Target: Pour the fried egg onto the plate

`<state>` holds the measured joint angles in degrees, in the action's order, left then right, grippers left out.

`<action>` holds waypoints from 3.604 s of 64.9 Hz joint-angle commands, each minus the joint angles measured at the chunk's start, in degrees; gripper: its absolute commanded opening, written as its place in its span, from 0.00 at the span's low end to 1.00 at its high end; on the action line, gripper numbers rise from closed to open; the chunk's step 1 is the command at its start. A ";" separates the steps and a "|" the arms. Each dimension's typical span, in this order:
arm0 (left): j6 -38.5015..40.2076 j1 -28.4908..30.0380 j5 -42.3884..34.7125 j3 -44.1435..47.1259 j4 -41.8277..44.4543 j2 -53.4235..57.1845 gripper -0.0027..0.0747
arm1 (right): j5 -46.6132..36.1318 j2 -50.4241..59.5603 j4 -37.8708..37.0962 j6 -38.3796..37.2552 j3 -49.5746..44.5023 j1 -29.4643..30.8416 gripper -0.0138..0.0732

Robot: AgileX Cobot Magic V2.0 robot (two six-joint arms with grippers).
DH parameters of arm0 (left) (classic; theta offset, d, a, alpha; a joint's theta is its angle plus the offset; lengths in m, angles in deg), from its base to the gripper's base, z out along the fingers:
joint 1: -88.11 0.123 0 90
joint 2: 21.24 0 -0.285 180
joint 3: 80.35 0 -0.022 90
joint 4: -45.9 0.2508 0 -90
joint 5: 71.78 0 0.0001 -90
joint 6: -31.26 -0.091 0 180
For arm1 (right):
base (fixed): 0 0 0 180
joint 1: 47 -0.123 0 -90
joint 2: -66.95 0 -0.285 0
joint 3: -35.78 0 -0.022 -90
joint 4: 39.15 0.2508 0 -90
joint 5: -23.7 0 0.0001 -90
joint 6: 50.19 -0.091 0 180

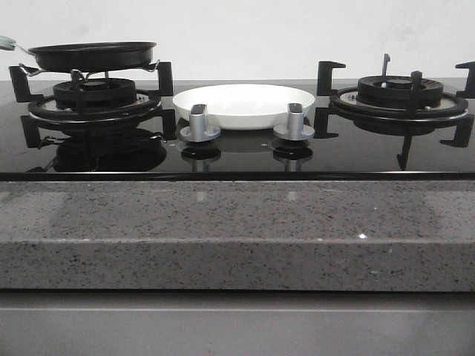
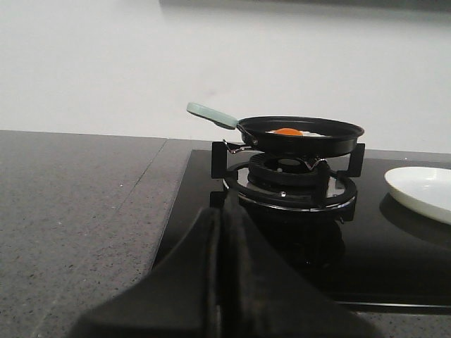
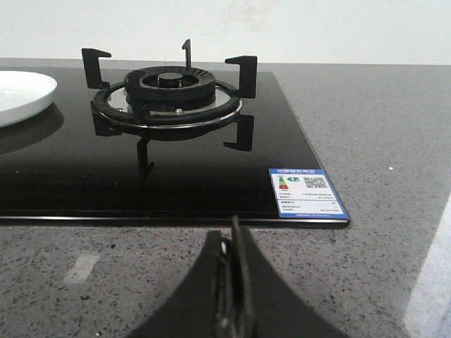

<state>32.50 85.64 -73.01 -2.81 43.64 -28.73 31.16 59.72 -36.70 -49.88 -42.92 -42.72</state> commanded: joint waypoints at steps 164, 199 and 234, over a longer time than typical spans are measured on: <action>-0.19 -0.41 25.79 -39.62 -5.87 -25.81 0.01 | 8.96 -25.62 -2.45 0.39 37.14 0.39 0.08; -0.19 -0.41 24.94 -39.62 -1.23 -25.81 0.66 | 8.30 -25.62 -2.45 0.39 37.14 0.39 0.61; -0.19 -0.41 24.94 -39.62 -1.23 -25.81 0.49 | 17.77 -32.18 2.51 1.36 45.64 -0.72 0.63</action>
<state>32.25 85.64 -43.20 -40.50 42.46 -53.73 49.31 30.28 -35.15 -49.78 -2.05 -42.86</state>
